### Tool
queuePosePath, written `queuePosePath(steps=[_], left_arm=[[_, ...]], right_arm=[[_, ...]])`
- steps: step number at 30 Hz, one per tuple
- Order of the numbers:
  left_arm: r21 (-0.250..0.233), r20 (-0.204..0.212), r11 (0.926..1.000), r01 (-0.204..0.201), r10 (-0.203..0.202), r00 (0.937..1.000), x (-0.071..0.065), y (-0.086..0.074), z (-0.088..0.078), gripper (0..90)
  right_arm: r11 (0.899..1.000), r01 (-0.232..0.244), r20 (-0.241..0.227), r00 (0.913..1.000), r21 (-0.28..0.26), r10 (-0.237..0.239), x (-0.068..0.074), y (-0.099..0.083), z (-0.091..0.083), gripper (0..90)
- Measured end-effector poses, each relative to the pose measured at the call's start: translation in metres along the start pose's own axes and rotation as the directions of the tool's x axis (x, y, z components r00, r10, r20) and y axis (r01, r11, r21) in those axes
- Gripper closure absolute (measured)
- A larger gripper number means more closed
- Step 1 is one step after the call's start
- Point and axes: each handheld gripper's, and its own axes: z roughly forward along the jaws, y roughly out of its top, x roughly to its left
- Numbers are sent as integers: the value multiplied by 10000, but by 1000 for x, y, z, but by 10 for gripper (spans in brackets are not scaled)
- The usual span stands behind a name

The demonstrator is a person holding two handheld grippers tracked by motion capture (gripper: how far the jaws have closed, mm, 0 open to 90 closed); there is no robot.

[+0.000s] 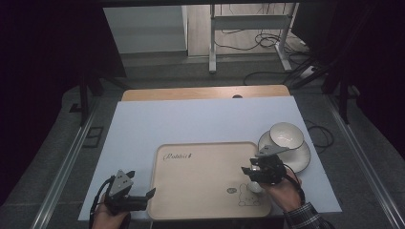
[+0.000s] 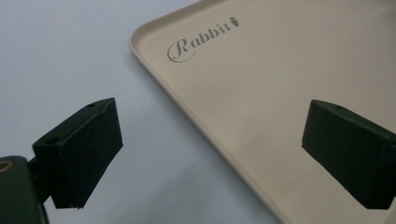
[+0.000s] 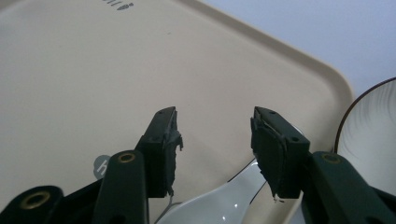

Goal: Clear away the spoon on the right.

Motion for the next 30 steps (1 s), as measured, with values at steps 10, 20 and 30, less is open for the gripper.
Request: queuePosePath(steps=[10, 20, 30], left_arm=[[9, 9, 10000, -27, 27, 10000, 0, 0, 0, 48], [-3, 6, 10000, -26, 26, 10000, 0, 0, 0, 48], [-8, 3, 10000, -4, 4, 10000, 0, 0, 0, 48]], right_arm=[[9995, 146, 244, 9996, -268, -140, 2, -1, -10, 405], [9974, 174, 401, 9991, -694, -147, 2, -6, -19, 324], [9970, 58, 490, 9988, -767, -21, -1, -14, -25, 287]])
